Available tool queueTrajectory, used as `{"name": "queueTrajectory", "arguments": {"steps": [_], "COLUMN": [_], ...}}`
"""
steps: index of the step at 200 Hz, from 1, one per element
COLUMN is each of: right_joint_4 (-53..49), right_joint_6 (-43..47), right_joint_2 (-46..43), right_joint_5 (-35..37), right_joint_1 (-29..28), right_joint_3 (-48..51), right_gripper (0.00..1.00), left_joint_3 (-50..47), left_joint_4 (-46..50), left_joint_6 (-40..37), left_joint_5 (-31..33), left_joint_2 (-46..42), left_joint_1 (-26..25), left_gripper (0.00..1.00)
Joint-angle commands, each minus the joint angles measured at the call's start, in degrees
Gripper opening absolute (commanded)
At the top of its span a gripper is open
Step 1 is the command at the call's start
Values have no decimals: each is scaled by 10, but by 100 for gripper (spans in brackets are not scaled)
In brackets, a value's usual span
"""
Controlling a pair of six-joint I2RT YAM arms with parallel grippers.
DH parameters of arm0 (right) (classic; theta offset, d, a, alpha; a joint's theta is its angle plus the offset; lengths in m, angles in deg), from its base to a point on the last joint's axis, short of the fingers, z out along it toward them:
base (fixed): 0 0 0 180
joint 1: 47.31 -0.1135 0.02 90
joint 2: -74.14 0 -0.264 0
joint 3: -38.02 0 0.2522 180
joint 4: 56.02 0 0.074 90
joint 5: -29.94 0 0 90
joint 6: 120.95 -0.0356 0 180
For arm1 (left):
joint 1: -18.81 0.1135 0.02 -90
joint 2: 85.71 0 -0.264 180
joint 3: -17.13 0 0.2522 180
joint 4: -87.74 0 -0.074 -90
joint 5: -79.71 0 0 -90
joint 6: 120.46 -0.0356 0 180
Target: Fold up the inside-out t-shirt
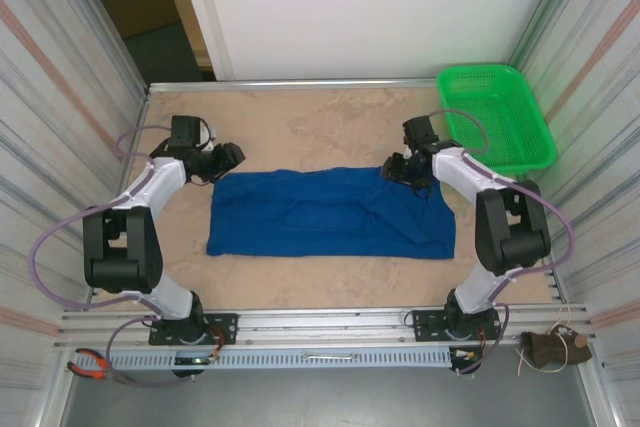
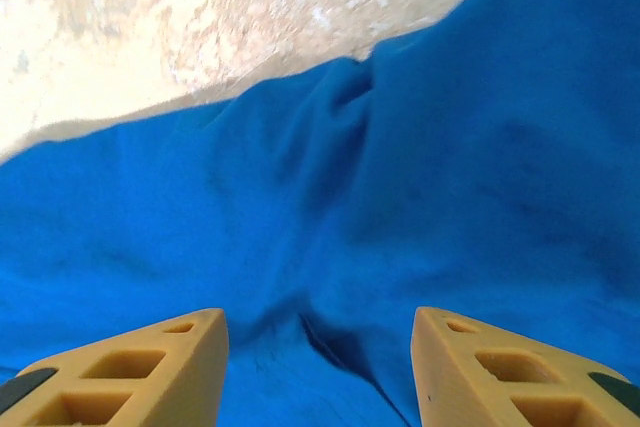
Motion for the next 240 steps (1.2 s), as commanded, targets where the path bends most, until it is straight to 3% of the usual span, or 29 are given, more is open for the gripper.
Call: {"name": "queueTrajectory", "arguments": {"steps": [1, 41, 69, 144, 201, 208, 221, 240], "right_joint_4": [2, 12, 14, -27, -28, -37, -60, -91], "right_joint_6": [18, 8, 3, -14, -140, -164, -198, -213], "right_joint_2": [25, 53, 36, -119, -213, -226, -260, -313], "right_joint_5": [-3, -5, -3, 9, 64, 75, 111, 158], "right_joint_1": [-12, -34, -38, -76, -239, -266, -312, -318], "right_joint_3": [-20, -13, 5, 55, 168, 177, 185, 187], "right_gripper": [50, 41, 0, 0, 0, 9, 35, 43], "left_joint_3": [2, -4, -5, -15, -27, -27, -27, -26], "left_joint_4": [11, 12, 10, 3, -6, -5, -4, -3], "left_joint_6": [-7, -7, -4, 0, 7, 7, 5, 3], "left_joint_5": [8, 11, 10, 6, 1, -1, 0, 4], "left_joint_2": [-16, -28, -29, -46, -52, -52, -56, -59], "left_joint_1": [1, 1, 2, 2, 1, 1, 1, 1], "left_gripper": [55, 55, 55, 55, 55, 55, 55, 55]}}
